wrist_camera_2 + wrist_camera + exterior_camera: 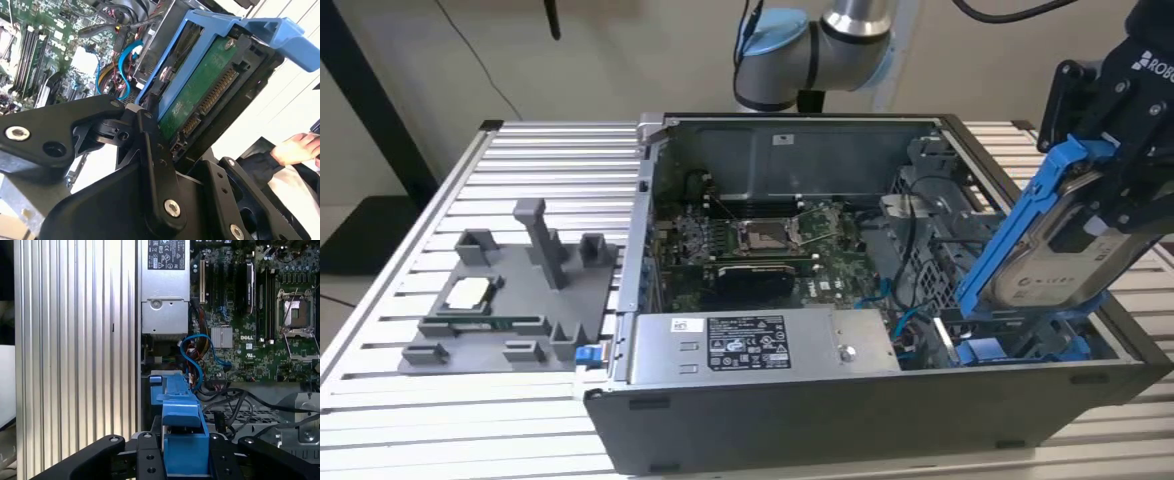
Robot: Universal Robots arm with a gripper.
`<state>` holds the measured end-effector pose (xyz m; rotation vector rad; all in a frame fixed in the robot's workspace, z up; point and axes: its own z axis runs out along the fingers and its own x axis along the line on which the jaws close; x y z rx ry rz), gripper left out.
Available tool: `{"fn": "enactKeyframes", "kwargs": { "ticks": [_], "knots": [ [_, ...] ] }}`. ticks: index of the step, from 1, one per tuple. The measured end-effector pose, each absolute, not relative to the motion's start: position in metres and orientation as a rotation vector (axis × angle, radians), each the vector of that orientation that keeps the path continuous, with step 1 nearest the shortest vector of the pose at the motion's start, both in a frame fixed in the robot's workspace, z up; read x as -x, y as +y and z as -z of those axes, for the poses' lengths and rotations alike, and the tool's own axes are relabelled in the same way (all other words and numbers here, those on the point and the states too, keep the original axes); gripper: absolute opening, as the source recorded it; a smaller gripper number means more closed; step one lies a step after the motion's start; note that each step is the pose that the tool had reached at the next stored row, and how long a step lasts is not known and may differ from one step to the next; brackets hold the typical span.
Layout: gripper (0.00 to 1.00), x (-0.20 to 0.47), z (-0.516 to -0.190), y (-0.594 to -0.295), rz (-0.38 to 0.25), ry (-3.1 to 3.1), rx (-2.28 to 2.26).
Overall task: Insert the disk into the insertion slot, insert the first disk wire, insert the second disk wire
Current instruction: 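Insert the disk into the insertion slot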
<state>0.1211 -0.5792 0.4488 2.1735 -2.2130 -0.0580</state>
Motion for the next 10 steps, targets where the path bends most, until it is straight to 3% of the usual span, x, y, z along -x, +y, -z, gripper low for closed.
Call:
{"fn": "enactKeyframes", "kwargs": {
  "ticks": [10],
  "knots": [
    [0.33, -0.1212, -0.4384, -0.5792, 0.085, -2.228, -2.19]
  ]
}}
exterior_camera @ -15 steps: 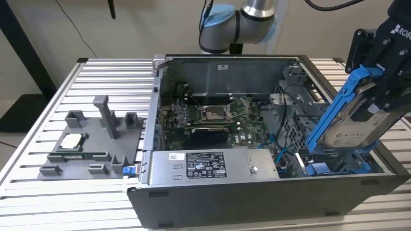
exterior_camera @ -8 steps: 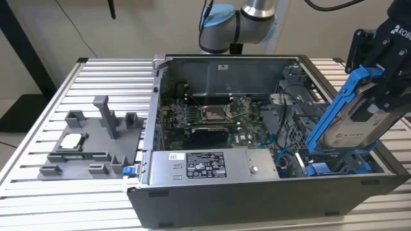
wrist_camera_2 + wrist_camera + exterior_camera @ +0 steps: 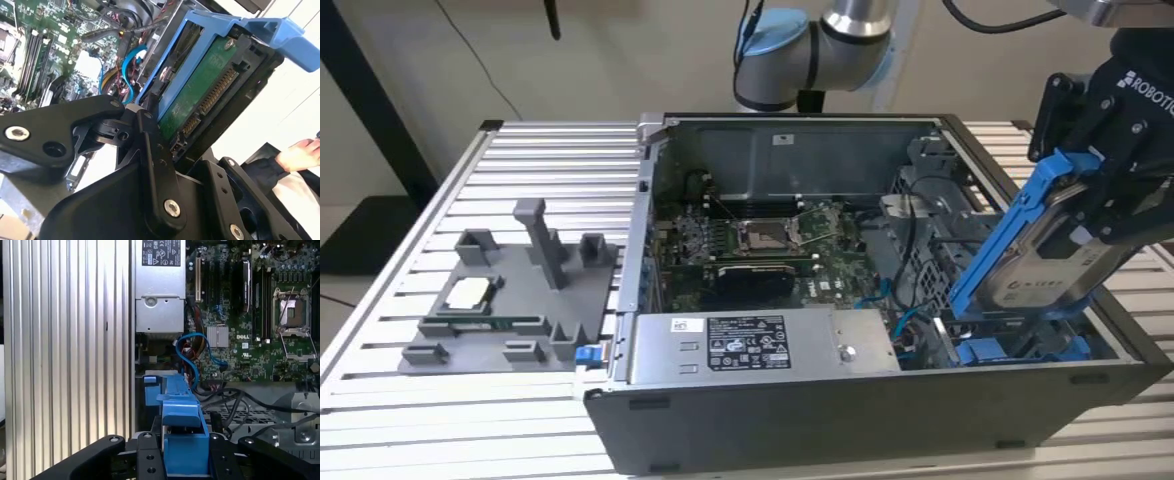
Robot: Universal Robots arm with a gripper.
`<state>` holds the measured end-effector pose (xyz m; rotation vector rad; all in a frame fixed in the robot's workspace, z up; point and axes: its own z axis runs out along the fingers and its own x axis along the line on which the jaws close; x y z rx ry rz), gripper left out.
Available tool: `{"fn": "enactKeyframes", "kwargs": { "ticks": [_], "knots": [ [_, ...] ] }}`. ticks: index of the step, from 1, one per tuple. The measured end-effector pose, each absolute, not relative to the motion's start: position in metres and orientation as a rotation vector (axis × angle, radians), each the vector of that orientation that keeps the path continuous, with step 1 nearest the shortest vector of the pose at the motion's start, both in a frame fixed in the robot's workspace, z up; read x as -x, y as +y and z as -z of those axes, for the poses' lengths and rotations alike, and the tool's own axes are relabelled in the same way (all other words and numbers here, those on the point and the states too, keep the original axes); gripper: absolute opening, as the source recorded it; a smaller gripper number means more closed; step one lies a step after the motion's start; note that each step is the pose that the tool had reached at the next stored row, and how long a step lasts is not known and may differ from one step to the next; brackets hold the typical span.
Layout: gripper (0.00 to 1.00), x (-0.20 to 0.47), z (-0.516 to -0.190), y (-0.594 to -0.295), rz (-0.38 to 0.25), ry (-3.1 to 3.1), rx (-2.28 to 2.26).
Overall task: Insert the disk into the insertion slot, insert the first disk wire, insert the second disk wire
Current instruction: 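Insert the disk into the insertion slot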
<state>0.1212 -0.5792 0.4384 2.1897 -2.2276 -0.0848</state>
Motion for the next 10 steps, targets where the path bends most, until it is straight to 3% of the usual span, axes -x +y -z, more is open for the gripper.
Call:
{"fn": "enactKeyframes", "kwargs": {
  "ticks": [10],
  "knots": [
    [0.33, -0.1212, -0.4326, -0.5792, 0.083, -2.232, -2.194]
  ]
}}
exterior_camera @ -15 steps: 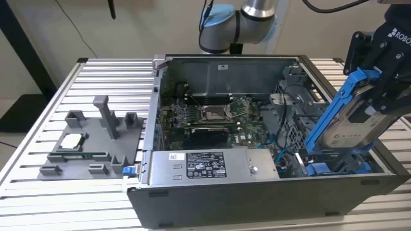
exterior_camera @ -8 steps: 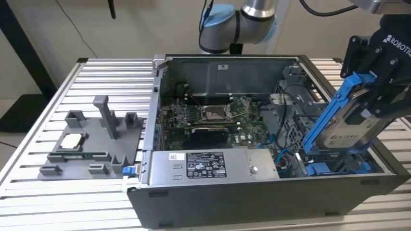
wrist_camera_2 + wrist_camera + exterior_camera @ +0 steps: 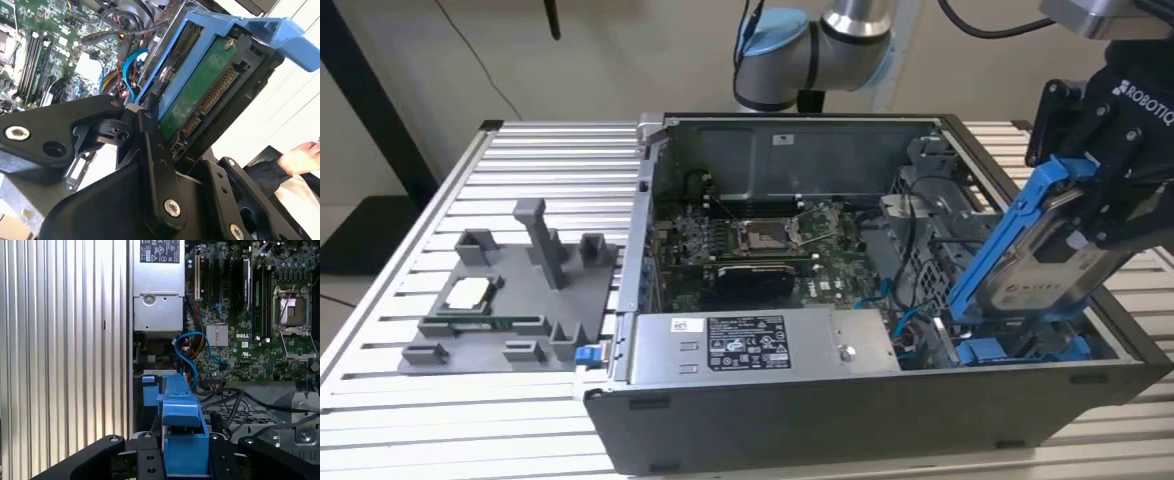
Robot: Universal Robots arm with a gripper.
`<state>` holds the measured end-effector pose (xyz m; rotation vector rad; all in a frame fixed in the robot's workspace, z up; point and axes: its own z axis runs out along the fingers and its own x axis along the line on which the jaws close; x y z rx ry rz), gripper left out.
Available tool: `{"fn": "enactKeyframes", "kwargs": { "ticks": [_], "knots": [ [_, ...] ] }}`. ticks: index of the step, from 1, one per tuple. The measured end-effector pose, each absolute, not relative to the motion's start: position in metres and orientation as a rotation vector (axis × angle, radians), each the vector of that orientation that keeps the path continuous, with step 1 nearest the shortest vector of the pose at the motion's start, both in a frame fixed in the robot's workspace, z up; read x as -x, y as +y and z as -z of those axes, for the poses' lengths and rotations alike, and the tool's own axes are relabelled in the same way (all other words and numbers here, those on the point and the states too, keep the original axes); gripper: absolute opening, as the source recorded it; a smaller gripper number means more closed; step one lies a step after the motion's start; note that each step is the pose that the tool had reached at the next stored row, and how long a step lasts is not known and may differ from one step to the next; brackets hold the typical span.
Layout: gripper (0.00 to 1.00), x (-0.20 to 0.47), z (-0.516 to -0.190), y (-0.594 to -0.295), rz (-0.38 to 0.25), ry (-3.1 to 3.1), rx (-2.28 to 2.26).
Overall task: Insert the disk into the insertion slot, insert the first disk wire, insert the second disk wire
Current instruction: 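Insert the disk into the insertion slot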
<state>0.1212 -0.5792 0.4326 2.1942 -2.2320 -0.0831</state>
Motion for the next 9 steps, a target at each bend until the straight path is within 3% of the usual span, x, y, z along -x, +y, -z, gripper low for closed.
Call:
{"fn": "enactKeyframes", "kwargs": {
  "ticks": [9],
  "knots": [
    [0.33, -0.1215, -0.4217, -0.5792, 0.079, -2.234, -2.196]
  ]
}}
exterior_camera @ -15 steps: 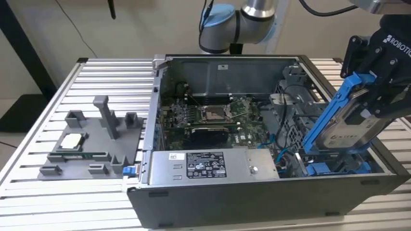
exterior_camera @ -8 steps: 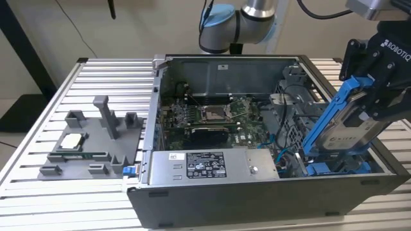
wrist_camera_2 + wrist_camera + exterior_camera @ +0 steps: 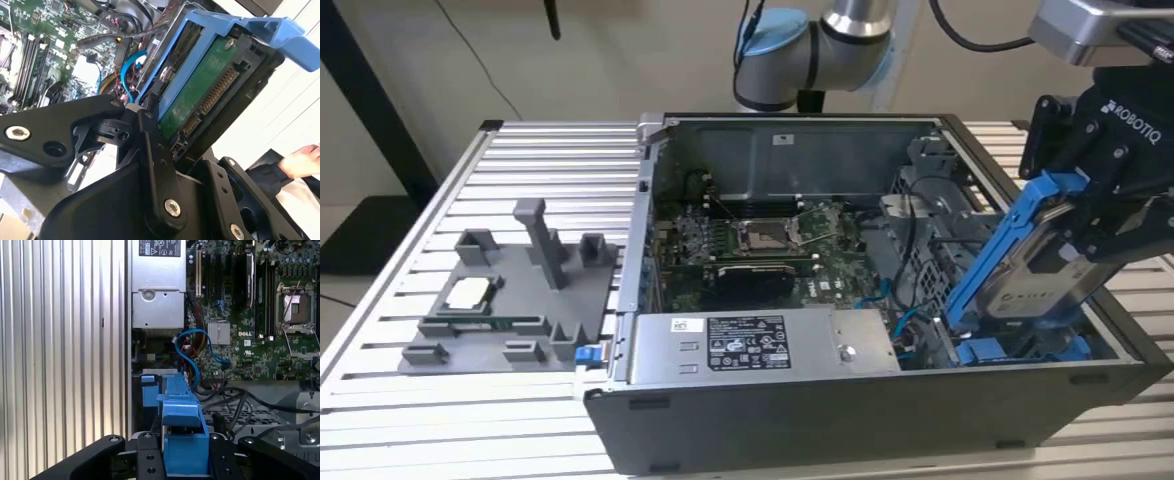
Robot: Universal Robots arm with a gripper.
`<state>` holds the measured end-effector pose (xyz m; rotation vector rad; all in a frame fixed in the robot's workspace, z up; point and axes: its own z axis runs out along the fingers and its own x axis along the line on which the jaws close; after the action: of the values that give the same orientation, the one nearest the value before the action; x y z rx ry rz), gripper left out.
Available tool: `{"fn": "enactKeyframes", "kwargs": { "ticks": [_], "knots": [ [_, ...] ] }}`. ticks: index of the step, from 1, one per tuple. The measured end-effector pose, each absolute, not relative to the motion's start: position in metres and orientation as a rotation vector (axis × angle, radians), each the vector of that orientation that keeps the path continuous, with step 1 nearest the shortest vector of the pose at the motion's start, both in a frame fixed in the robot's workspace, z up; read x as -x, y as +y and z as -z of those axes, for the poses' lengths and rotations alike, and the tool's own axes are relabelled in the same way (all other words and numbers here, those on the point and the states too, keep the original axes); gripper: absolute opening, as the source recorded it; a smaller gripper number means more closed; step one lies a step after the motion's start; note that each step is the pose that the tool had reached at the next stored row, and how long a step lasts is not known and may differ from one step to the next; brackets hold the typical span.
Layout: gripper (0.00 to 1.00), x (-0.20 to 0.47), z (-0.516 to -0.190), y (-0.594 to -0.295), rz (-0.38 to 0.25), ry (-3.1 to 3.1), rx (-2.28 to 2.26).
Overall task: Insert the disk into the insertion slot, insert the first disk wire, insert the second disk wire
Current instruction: 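Insert the disk into the insertion slot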
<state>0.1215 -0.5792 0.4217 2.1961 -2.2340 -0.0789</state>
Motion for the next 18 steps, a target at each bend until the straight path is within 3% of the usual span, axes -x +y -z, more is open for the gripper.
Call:
{"fn": "enactKeyframes", "kwargs": {
  "ticks": [18],
  "knots": [
    [0.33, -0.125, -0.404, -0.579, 0.078, -2.235, -2.197]
  ]
}}
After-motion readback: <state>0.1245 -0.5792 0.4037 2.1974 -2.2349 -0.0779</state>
